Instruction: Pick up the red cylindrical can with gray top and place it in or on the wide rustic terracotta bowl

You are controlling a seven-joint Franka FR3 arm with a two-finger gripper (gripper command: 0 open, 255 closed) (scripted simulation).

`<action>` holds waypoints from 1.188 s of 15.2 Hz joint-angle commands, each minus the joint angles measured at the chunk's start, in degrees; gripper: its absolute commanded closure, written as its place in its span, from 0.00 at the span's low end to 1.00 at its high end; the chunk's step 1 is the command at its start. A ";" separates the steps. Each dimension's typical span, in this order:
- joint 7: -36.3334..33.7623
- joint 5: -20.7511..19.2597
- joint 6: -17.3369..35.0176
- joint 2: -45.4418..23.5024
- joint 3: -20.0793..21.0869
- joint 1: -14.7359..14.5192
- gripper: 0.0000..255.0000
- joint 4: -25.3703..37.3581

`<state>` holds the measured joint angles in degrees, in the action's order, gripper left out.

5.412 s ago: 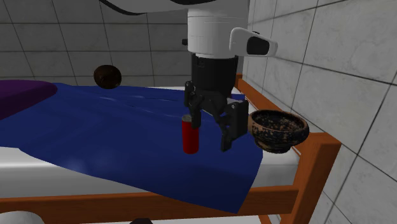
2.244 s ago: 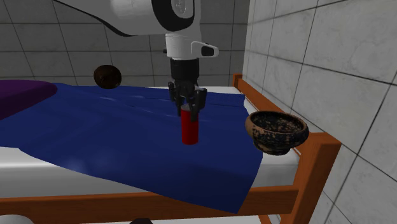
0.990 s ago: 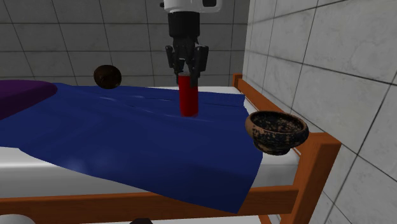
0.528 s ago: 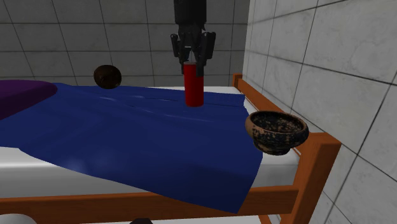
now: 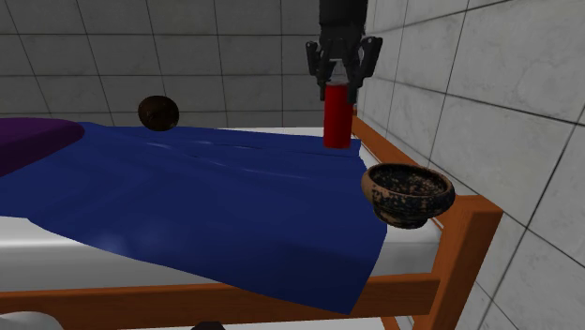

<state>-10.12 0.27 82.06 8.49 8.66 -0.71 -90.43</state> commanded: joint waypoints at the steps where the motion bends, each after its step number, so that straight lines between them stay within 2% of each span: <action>1: 1.62 -0.70 -0.62 -3.96 -0.83 0.74 1.00 4.58; 6: 5.64 -1.95 -4.21 -14.43 -2.70 2.59 1.00 18.64; 9: 7.94 -2.61 -8.02 -22.52 -3.59 3.60 1.00 30.57; 10: 8.70 -2.85 -9.87 -25.87 -3.85 3.88 1.00 35.77; 11: 10.09 -3.41 -15.08 -34.06 -4.31 4.15 1.00 49.19; 14: 10.00 -2.99 -9.61 -29.57 -4.27 4.66 1.00 39.24; 18: 9.97 -2.67 -4.30 -26.05 -4.27 5.02 1.00 30.42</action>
<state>-0.09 -2.45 76.49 -18.27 4.37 4.28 -58.08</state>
